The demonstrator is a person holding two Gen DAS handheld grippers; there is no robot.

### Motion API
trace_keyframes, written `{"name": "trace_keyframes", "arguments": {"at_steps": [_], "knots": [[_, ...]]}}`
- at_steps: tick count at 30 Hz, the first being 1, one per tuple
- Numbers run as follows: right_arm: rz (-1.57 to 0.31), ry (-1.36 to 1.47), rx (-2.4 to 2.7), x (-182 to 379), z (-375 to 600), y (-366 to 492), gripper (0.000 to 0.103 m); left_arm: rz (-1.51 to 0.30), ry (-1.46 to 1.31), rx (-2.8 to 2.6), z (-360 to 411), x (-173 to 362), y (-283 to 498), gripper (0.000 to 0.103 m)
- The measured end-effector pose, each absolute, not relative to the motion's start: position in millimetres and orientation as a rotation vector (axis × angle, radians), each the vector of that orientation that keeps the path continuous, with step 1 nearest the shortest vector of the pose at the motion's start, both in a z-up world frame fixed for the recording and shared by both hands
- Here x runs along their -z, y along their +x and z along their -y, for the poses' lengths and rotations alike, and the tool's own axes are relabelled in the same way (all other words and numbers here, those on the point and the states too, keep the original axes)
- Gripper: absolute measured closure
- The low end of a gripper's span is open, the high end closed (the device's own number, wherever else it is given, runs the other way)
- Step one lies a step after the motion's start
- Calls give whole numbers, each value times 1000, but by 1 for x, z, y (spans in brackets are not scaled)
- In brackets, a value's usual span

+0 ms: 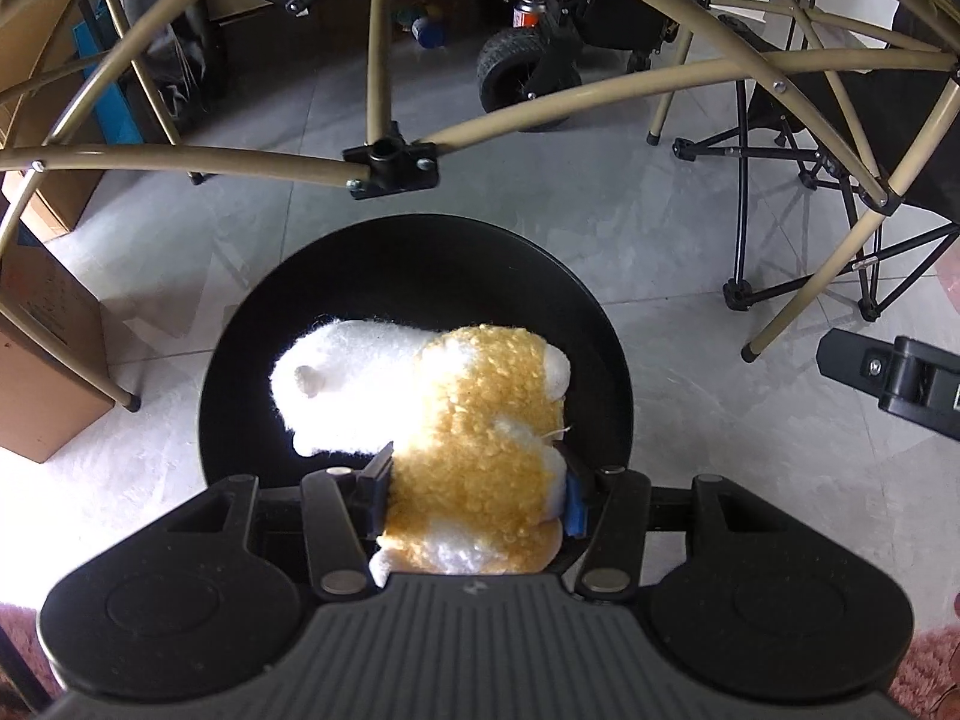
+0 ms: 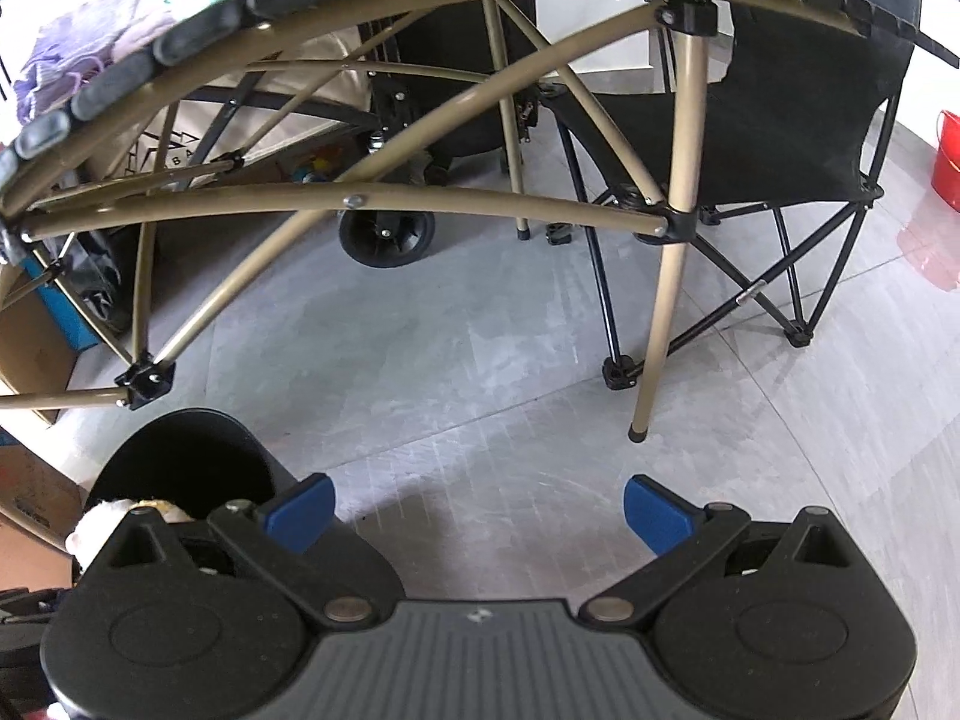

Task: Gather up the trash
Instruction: 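Move the left tool over the bin opening and open it to drop the plush toy, then raise both tools from the bin back toward the table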

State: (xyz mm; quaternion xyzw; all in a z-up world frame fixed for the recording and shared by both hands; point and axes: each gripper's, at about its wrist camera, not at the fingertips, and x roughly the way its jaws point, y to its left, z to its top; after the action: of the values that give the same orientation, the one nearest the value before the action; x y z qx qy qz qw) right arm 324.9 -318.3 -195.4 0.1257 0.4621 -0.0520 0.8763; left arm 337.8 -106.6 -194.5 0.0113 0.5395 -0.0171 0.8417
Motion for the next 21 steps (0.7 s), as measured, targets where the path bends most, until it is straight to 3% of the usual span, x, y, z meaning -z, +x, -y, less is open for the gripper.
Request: {"name": "trace_keyframes", "arguments": {"at_steps": [9,10,13,21], "knots": [[-972,270,116,200,323,324,0,-1171,10,13,111,202,343,47],[-973,271,117,200,324,325,0,-1170,9,10,112,202,343,40],[-975,273,120,202,326,325,0,-1170,-10,-1,110,202,345,0],[-975,272,118,202,327,325,0,-1198,-20,-10,110,204,347,0]]}}
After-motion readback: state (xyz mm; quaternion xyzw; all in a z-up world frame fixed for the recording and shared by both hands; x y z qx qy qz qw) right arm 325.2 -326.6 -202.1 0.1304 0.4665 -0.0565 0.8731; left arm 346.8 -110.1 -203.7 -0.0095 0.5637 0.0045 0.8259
